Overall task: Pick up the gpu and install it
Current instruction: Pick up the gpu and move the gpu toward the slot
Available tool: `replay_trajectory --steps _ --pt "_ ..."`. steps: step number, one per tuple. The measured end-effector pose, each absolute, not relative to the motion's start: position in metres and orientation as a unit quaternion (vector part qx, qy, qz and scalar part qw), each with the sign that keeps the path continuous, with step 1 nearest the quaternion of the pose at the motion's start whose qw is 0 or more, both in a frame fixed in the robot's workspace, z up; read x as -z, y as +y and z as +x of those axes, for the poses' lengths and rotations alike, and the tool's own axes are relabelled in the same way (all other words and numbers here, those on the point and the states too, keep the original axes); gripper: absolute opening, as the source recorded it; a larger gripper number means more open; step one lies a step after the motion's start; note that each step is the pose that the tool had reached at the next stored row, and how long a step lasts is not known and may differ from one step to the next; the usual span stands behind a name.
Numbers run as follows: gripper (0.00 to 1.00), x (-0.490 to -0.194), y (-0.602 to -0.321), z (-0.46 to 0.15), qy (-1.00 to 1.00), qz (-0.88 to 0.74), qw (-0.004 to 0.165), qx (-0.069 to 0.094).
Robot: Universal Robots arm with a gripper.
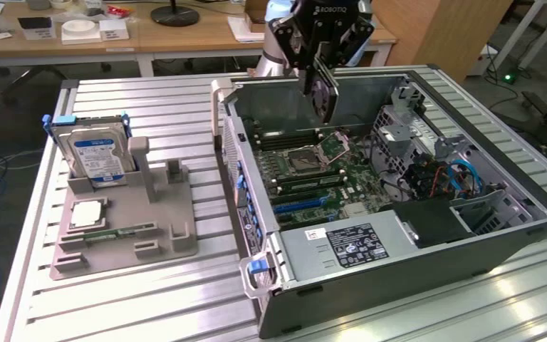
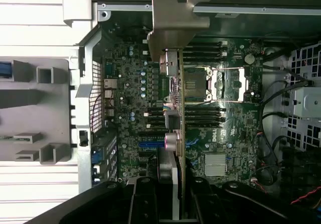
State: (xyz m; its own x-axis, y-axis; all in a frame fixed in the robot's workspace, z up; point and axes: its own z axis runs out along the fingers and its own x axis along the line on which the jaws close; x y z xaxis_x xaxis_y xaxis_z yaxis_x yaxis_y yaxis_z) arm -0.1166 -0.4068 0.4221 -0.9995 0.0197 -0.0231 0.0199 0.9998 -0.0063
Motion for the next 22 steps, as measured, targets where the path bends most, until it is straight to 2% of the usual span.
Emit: replay_trajectory --steps 22 --pt "0.28 -0.422 -0.407 -0.079 1.000 0.009 0.012 0.003"
